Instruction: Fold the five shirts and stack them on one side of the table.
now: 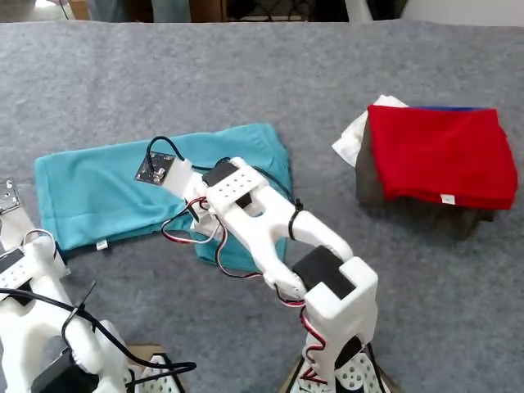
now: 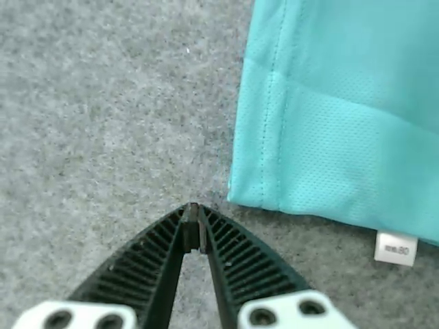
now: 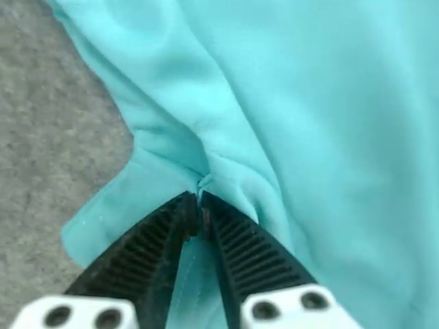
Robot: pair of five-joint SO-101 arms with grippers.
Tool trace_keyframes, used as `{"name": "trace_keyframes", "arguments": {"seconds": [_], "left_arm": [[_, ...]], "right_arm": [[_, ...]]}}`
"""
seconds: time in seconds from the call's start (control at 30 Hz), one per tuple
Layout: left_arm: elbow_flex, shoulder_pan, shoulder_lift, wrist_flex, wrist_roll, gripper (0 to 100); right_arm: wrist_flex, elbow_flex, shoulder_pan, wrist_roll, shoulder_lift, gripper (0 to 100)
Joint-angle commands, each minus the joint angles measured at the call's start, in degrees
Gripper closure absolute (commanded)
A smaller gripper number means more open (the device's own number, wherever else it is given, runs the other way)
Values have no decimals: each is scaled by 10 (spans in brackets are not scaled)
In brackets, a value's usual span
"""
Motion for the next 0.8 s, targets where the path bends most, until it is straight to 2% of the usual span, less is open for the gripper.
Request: {"name": "trace_keyframes", "arguments": {"seconds": [0.0, 0.2, 0.37, 0.67, 0.77], "left_arm": [[-2, -1, -12, -9, 2, 970], [-2, -1, -13, -9, 2, 970], [-2, -1, -13, -9, 2, 970], [-2, -1, -13, -9, 2, 970], [-2, -1, -13, -9, 2, 970]], "right_arm": [[40, -36, 3, 7, 0, 974], [119, -103, 2, 8, -1, 974], [185, -136, -26, 9, -1, 974], [207, -126, -62, 10, -1, 974], [229, -124, -59, 35, -16, 979]]}}
